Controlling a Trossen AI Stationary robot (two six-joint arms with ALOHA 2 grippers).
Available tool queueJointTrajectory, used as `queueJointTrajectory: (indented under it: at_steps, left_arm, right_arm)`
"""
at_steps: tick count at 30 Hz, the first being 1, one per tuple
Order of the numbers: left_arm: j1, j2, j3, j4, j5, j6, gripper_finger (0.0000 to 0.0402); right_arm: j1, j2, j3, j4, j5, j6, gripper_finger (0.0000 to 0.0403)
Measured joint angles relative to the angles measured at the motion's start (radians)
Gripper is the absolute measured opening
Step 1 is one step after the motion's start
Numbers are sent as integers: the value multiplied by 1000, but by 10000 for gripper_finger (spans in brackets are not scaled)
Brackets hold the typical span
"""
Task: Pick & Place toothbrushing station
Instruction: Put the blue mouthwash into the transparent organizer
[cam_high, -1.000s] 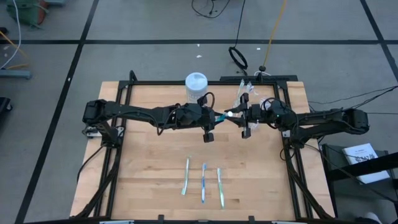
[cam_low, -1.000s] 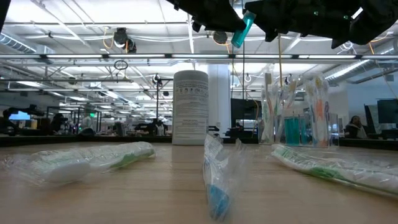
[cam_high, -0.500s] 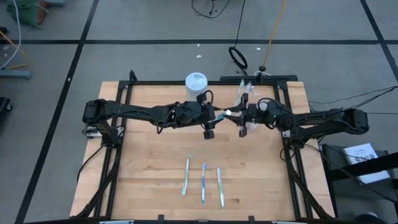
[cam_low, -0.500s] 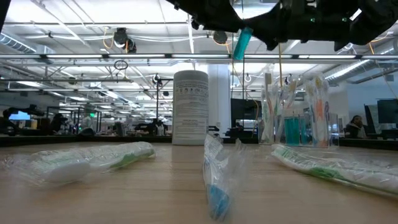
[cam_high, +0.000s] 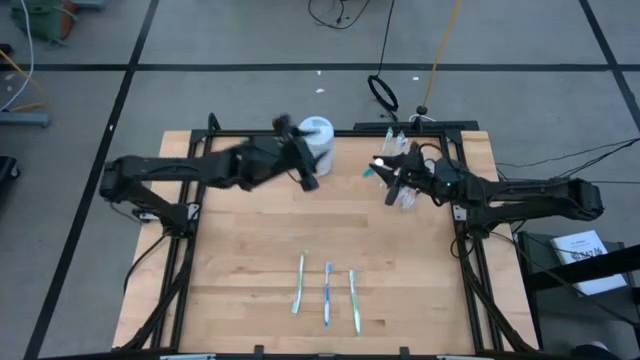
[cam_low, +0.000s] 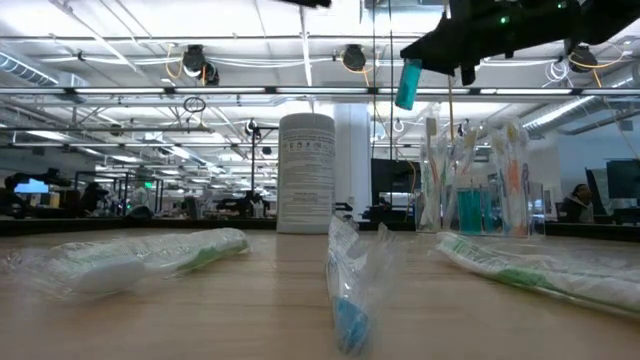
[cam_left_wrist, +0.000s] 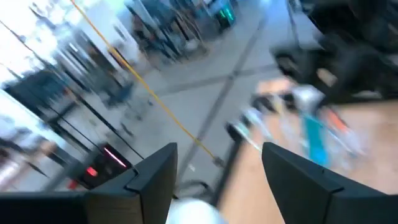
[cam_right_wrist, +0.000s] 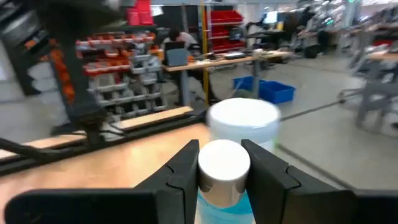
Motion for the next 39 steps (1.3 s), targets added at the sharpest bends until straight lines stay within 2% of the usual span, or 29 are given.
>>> queueJointTrajectory:
  at_steps: [3,6,10,14,17,22,29,33,39]
  left_arm:
    - [56,-79,0,-26,7,47,235]
    - [127,-150,1,-100,92,28,235]
    - [223,-189,1,-190,233,-11,231]
    - [296,-187,-2,-199,262,-28,228]
    - [330,-181,0,-198,264,-24,228]
    - [375,-157,0,-203,264,-5,227]
    - [394,-116,0,-194,301,60,227]
    - [394,-92,0,-192,317,99,227]
    - [390,-62,0,-155,322,122,227]
  right_arm:
    - [29,45,0,59,33,33,94]
    - [65,106,24,49,168,67,94]
    - [120,212,146,-147,308,85,94]
    - [149,299,269,-443,507,191,94]
    - [145,323,317,-655,516,386,94]
    - [143,324,318,-843,524,622,94]
    - [117,323,286,-855,524,734,93]
    - [99,323,252,-877,559,809,93]
    - [87,320,232,-888,586,835,93]
